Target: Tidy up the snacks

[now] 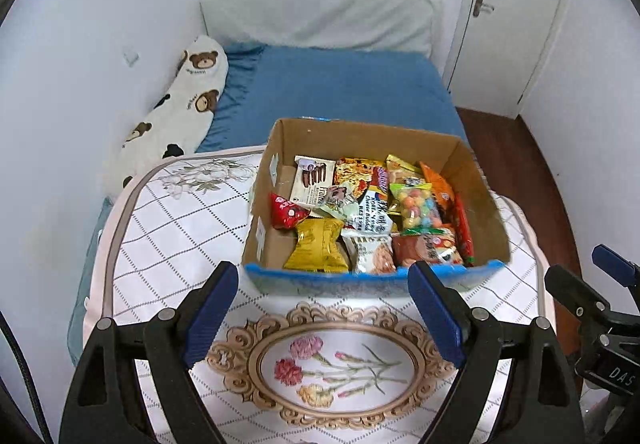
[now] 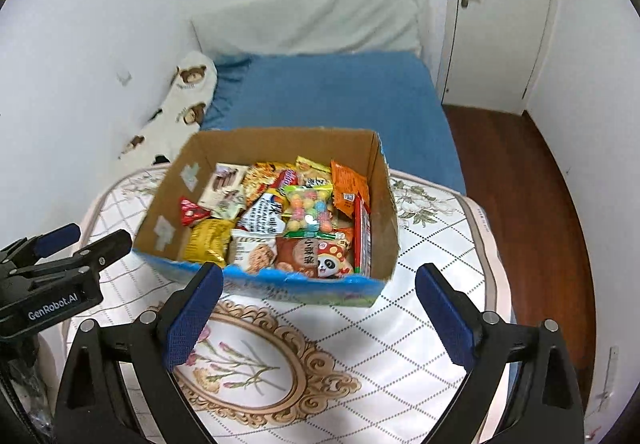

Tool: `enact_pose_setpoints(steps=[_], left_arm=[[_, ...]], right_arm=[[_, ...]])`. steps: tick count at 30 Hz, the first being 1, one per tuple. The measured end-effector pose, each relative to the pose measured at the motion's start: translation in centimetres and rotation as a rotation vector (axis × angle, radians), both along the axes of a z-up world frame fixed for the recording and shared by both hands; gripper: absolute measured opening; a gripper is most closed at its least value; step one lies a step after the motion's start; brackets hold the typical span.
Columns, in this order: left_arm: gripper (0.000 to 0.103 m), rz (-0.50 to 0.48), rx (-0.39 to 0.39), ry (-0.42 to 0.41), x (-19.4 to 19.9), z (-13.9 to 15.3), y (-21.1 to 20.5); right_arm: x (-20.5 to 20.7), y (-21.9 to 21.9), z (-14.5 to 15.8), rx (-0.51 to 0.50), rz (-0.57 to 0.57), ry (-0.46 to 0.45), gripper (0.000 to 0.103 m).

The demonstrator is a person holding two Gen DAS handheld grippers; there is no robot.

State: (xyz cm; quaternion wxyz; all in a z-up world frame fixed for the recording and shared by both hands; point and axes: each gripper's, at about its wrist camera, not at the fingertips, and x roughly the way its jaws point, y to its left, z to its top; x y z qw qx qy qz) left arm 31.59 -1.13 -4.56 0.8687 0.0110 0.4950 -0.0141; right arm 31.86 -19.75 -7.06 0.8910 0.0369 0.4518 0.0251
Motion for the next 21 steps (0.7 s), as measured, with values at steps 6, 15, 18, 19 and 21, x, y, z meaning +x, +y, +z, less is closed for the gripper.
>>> enact_pose_setpoints(steps=[6, 15, 18, 19, 21], left_arm=[[0.087, -0.006, 0.004, -0.078, -5.0, 2.7, 0.3], [0.101, -0.005, 0.005, -0.173, -10.9, 6.1, 0.4], [0.102, -0.001, 0.012, -0.207, -12.3, 7.2, 0.4], [0.102, 0.000, 0.013, -0.217, -12.8, 7.5, 0.5], [0.103, 0.005, 0.001, -0.222, -13.4, 8.0, 0.6]], right_arm=[[-6.3, 0.3, 3.9, -0.015, -0.007, -0.111, 0.099], [-12.7, 1.0, 7.3, -0.068, -0.015, -0.211, 0.102], [-14.2, 1.3, 8.5, -0.088, -0.017, -0.244, 0.102], [-14.7, 1.4, 8.8, -0.096, -0.017, -0.255, 0.103], [-15.2, 1.5, 9.1, -0.098, -0.020, -0.265, 0.103]])
